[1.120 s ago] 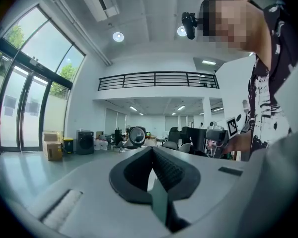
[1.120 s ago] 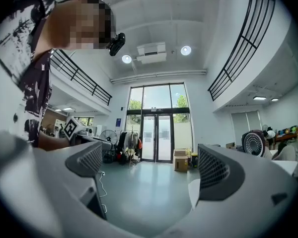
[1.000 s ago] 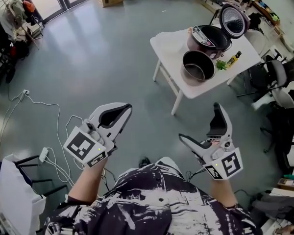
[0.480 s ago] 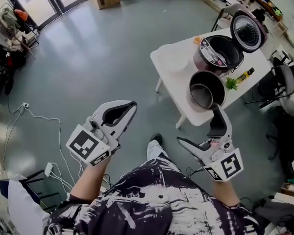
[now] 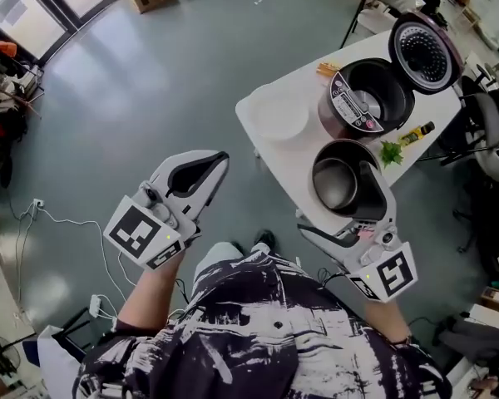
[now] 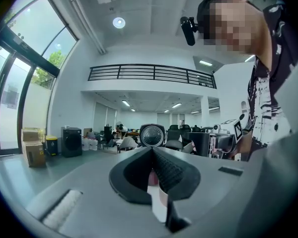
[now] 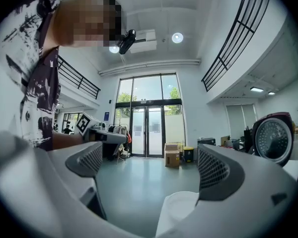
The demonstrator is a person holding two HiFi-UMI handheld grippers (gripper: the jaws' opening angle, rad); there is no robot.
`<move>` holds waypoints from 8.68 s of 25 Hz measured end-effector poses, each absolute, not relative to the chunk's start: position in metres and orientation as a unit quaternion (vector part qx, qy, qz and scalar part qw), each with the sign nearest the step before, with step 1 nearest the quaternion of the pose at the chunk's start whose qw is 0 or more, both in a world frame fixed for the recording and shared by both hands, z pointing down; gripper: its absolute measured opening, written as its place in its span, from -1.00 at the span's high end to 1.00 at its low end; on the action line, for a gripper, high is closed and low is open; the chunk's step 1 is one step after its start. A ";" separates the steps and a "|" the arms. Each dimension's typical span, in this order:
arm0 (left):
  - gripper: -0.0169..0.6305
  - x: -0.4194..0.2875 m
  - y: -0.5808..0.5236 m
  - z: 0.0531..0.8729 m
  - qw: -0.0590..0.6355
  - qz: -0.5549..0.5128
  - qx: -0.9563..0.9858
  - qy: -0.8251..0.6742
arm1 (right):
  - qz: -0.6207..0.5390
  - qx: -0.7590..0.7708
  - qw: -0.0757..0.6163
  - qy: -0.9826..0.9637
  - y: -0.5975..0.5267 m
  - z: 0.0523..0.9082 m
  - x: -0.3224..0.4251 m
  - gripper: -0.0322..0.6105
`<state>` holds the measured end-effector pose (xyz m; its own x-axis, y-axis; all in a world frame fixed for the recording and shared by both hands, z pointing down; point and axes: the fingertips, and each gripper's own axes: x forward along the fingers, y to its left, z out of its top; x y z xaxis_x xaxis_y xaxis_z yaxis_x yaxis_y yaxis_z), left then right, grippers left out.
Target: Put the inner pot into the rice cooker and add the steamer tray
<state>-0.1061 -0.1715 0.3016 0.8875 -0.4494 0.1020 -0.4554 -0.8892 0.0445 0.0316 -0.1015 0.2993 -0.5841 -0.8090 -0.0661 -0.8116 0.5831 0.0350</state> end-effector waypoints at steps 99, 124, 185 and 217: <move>0.93 0.083 -0.460 0.320 0.064 0.045 0.981 0.180 | -0.607 -0.717 -0.104 0.327 -0.031 0.618 0.300 0.88; 0.93 0.017 -0.546 0.314 0.086 0.016 0.990 0.107 | -0.508 -0.758 -0.025 0.408 -0.287 0.448 0.448 0.88; 0.93 -0.039 -0.622 0.349 0.115 0.055 0.992 0.010 | -0.575 -0.709 -0.264 0.311 -0.329 0.580 0.466 0.70; 0.93 -0.002 -0.556 0.325 0.094 0.035 0.989 0.113 | -0.520 -0.763 -0.012 0.383 -0.273 0.513 0.405 0.85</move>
<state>-0.0016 -0.5563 0.3252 0.9719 0.2304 0.0485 0.2172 -0.9569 0.1929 0.4048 -0.2730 0.5128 0.1658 -0.5721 0.8033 -0.5961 -0.7071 -0.3805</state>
